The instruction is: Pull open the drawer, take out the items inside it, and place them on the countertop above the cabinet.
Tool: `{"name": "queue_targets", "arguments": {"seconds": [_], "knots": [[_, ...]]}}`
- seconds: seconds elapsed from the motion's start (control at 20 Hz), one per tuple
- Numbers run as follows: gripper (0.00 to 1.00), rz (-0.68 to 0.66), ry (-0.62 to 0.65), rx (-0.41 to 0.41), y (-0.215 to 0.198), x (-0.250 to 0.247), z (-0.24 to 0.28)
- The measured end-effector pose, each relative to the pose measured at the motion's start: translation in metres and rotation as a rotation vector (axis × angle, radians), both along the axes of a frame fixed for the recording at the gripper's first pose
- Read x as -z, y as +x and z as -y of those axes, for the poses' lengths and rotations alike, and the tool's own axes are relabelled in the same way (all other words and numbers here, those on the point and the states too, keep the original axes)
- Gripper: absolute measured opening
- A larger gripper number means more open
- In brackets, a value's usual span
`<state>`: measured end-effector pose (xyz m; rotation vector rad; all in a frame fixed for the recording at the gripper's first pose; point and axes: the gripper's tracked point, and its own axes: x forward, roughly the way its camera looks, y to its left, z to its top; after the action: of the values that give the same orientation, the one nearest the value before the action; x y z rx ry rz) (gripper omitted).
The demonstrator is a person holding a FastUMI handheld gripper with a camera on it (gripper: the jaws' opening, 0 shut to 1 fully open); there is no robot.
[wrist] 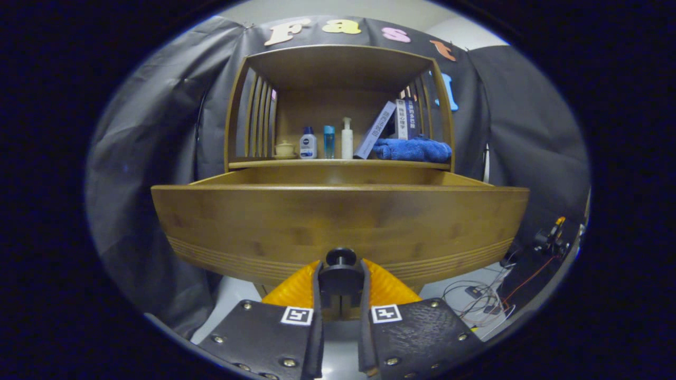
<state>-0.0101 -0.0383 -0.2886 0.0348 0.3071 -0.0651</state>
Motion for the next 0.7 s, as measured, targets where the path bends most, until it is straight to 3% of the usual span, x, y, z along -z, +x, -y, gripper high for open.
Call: {"name": "queue_targets", "arguments": {"seconds": [0.15,0.35,0.5,0.7], "knots": [[0.26,0.000,-0.066,-0.064,-0.015,0.001,-0.004],[0.26,-0.006,-0.030,-0.056,-0.016,0.001,-0.004],[0.58,-0.072,-0.052,-0.063,-0.015,0.013,-0.003],[1.00,-0.007,-0.072,-0.072,-0.019,-0.006,0.001]]}}
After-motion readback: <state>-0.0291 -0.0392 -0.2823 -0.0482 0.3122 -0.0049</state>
